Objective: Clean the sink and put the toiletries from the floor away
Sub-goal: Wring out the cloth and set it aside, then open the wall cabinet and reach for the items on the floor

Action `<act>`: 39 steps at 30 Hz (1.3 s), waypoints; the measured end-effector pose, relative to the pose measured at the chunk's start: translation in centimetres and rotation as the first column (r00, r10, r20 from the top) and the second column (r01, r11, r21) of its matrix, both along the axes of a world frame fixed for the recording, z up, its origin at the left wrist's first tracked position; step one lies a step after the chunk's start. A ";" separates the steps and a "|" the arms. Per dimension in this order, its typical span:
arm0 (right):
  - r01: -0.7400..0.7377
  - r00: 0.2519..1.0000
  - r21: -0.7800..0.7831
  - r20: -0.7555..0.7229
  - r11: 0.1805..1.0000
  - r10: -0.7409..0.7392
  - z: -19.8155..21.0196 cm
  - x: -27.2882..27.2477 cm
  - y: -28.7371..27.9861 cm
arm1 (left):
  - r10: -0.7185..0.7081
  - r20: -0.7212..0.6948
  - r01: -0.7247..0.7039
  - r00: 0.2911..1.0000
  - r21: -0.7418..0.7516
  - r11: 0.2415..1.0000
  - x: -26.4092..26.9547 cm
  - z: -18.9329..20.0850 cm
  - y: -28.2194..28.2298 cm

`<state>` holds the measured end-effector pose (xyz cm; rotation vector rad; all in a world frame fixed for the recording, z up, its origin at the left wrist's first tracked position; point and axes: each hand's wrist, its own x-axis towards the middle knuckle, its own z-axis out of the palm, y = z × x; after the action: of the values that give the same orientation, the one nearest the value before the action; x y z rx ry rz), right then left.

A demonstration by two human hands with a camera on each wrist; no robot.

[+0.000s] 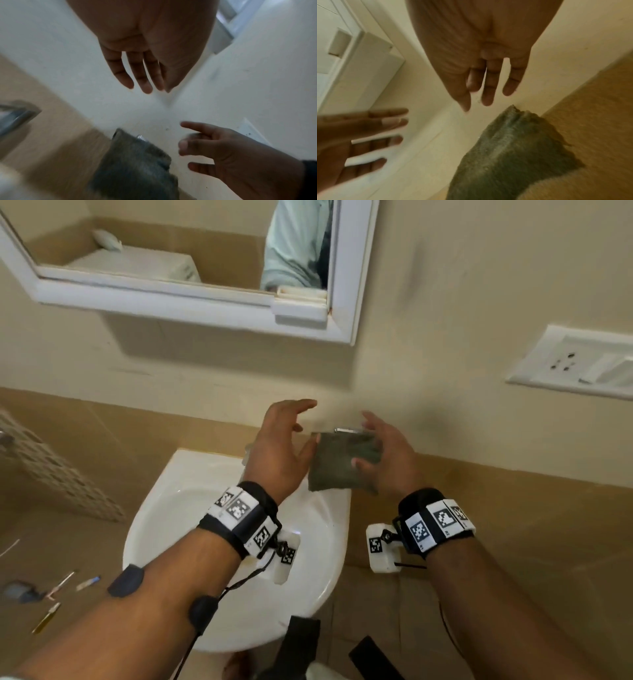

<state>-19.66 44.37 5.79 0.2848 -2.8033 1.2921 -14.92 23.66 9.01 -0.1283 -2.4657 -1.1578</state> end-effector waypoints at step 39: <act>-0.367 0.842 -0.503 -0.537 0.783 0.050 18.3 22.6 -27.0 | -0.290 -0.366 0.244 0.884 -0.168 0.955 22.3 12.9 -24.8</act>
<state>2.92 17.39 24.13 0.7910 -1.8609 1.7512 7.43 -1.10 21.89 -0.6868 -2.2001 -0.9755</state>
